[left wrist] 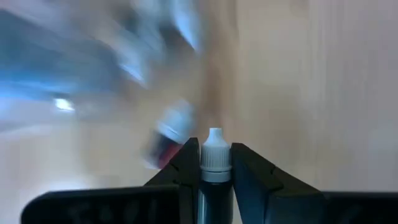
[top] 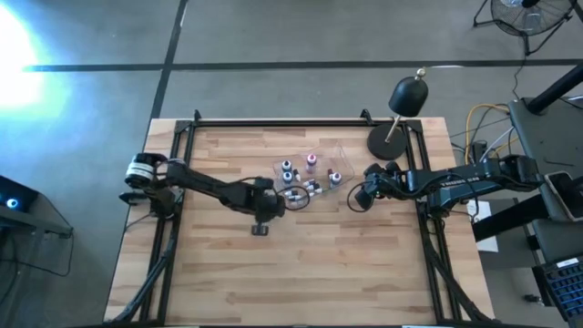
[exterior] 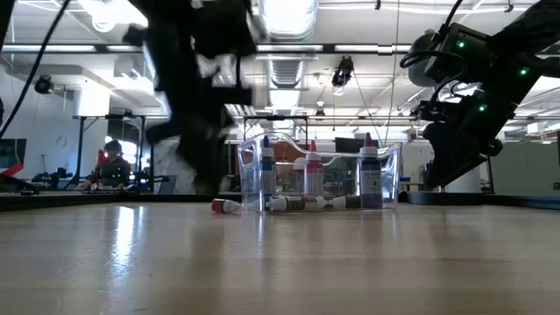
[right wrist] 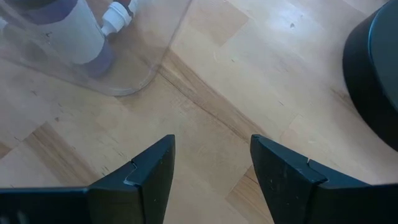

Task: Pick & Place food coloring
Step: Put the small green food coloring bottle into the transparent container

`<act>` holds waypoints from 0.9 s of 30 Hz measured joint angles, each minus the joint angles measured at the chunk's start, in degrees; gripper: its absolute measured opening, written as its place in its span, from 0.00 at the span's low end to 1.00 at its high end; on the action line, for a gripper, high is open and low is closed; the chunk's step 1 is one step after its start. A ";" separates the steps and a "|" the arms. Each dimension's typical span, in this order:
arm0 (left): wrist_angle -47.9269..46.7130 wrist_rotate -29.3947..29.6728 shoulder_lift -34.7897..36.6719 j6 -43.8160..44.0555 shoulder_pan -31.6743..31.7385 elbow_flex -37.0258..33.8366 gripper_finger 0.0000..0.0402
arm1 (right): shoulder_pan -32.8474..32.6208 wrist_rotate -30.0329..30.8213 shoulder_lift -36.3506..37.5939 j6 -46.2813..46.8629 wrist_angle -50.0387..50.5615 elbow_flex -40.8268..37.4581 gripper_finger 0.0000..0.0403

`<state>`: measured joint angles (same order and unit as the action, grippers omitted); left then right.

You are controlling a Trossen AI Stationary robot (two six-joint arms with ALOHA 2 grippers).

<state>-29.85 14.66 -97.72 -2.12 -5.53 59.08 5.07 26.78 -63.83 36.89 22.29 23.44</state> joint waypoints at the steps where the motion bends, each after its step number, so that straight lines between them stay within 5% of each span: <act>1: -1.09 1.43 1.20 1.43 -0.16 1.64 0.11 | -0.01 -0.04 0.00 0.01 0.02 0.00 0.50; 9: 3.19 0.05 6.31 2.06 3.29 11.75 0.11 | 0.19 -4.84 0.00 -1.24 0.01 0.00 0.50; 17: 12.59 -1.67 0.25 9.53 12.60 18.13 0.12 | 0.25 -5.42 0.00 -5.58 -0.24 0.00 0.50; 27: 5.52 -1.44 -3.25 11.78 12.94 27.19 0.36 | 0.23 -5.40 0.00 -6.06 -0.24 0.00 0.50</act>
<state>-24.33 13.21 -100.97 9.66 7.41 86.27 5.30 21.39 -63.83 30.83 22.05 23.44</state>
